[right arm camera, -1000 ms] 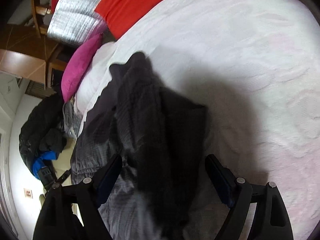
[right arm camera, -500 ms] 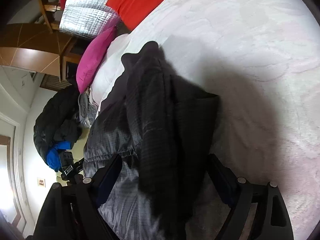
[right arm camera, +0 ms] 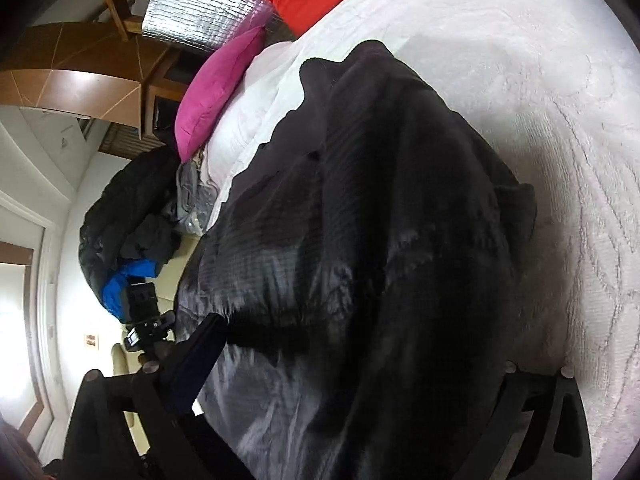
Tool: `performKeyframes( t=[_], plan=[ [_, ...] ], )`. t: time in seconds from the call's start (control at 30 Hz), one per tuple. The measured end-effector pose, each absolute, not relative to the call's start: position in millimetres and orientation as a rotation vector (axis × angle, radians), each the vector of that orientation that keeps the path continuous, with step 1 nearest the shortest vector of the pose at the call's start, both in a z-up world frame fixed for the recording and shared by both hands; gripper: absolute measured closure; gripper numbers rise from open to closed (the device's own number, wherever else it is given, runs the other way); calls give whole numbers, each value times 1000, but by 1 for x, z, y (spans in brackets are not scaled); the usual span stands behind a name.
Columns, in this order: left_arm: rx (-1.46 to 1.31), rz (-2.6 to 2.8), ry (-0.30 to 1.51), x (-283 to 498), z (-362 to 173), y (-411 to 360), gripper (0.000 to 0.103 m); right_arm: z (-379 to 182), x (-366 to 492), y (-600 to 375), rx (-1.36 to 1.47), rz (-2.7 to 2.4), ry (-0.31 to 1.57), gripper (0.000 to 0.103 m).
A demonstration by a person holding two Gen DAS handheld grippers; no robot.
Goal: Fold large clothes
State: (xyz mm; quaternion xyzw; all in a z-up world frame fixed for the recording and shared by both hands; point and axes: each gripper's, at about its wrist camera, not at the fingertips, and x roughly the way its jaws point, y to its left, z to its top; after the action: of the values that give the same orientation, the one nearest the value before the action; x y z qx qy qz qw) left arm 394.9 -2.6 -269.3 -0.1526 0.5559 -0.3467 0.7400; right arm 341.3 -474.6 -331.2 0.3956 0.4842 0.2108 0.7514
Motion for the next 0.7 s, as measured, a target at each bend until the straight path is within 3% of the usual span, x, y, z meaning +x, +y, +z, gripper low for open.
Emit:
performKeyframes(
  t=[0.13, 0.2, 0.23, 0.27, 0.3, 0.37, 0.5, 0.7],
  plan=[
    [-381, -737, 1216, 399, -271, 0, 11, -330, 339, -474, 847, 407, 1054, 13],
    [-387, -715, 1192, 398, -266, 6, 37, -326, 337, -471, 798, 369, 1061, 23],
    [-391, -713, 1177, 398, -263, 8, 43, -323, 336, -469, 782, 355, 1058, 27],
    [-410, -719, 1161, 398, -260, 8, 52, -321, 335, -468, 775, 352, 1051, 42],
    [-432, -728, 1143, 398, -257, 7, 59, -319, 335, -467, 774, 365, 1045, 50],
    [-445, -743, 1105, 396, -248, 6, 65, -309, 334, -459, 735, 355, 1030, 54],
    [-420, -768, 1022, 392, -224, -11, 72, -291, 331, -450, 693, 350, 997, 63],
    [-450, -793, 904, 386, -189, -15, 75, -257, 322, -447, 656, 349, 899, 67]
  ],
)
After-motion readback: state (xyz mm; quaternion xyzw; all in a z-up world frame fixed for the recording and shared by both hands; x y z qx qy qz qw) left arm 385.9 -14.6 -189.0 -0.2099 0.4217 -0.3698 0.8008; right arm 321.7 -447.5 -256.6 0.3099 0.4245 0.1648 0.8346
